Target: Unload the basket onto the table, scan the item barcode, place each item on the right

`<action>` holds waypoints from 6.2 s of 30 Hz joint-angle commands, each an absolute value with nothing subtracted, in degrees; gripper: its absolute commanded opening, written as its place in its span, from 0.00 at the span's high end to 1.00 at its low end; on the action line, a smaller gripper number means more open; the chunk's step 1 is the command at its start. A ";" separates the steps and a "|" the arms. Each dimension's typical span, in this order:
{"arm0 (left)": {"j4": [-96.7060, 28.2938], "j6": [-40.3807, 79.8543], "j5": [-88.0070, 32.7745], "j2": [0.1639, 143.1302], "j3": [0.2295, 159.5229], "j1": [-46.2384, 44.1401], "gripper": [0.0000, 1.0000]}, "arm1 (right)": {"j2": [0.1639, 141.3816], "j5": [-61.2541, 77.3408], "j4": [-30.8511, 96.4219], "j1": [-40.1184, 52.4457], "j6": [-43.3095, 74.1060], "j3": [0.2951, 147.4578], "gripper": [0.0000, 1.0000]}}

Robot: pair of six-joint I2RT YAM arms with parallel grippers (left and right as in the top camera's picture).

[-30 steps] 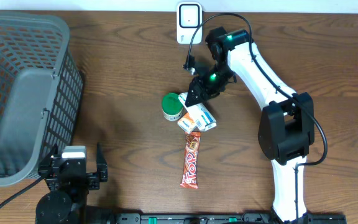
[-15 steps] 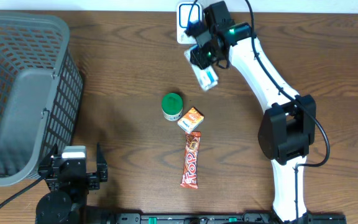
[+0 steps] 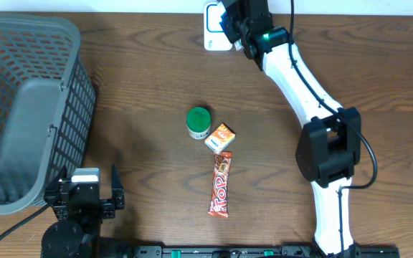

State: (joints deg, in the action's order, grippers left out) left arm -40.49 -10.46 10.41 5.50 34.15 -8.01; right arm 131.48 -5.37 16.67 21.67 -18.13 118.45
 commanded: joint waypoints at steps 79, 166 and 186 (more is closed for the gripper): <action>-40.32 -9.96 10.04 5.21 34.02 -7.79 0.08 | 137.03 -56.49 71.26 -8.03 8.60 123.72 0.99; -40.32 -9.96 10.04 5.21 34.02 -7.79 0.08 | 125.82 8.62 71.35 39.11 43.16 116.79 0.01; -40.32 -9.96 10.04 5.21 34.02 -7.79 0.08 | 139.41 7.01 69.97 39.53 43.44 122.26 0.03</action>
State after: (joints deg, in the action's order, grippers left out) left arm -40.49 -10.46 10.41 5.50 34.11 -8.01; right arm 139.90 8.08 70.17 39.27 43.86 121.36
